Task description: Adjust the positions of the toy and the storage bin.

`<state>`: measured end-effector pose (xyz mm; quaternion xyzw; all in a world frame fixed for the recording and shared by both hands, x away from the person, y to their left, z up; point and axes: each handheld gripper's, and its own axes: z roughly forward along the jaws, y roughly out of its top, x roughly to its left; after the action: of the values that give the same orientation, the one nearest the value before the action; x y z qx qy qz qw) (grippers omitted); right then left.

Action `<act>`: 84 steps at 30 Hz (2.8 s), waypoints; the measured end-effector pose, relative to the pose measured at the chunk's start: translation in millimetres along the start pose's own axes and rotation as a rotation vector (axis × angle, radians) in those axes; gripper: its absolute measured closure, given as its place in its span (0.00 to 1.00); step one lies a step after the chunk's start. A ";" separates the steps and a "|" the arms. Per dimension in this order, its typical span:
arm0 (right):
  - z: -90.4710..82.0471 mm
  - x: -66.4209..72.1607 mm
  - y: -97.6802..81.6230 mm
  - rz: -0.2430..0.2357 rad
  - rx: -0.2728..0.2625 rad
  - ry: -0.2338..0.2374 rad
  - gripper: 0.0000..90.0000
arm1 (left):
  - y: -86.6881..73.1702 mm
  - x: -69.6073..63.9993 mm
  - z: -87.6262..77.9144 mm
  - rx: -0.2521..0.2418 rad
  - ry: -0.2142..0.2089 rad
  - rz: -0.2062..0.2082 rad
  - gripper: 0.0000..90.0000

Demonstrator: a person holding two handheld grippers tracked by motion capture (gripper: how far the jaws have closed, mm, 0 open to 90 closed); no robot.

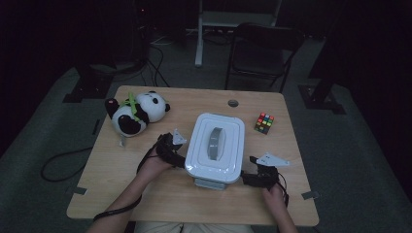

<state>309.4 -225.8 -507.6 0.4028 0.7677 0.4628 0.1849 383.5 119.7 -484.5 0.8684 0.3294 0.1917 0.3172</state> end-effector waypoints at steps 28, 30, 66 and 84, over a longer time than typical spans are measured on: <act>1.5 1.1 5.9 0.012 -0.040 0.077 0.23 | 23.1 14.7 5.4 -0.015 0.001 -0.008 0.05; 0.9 3.4 6.0 0.003 -0.038 0.078 0.23 | 22.1 15.6 4.4 -0.013 -0.001 -0.006 0.05; -7.3 -14.5 5.8 -0.003 -0.009 -0.010 0.14 | -20.0 19.9 -2.6 0.124 -0.060 -0.038 0.00; 24.4 -90.2 41.3 0.272 -0.051 -0.313 0.15 | -61.0 22.9 -35.8 0.146 -0.030 -0.066 0.00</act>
<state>398.6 -273.2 -492.4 0.5650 0.6561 0.4345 0.2478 352.8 186.3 -497.0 0.8807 0.3659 0.1437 0.2643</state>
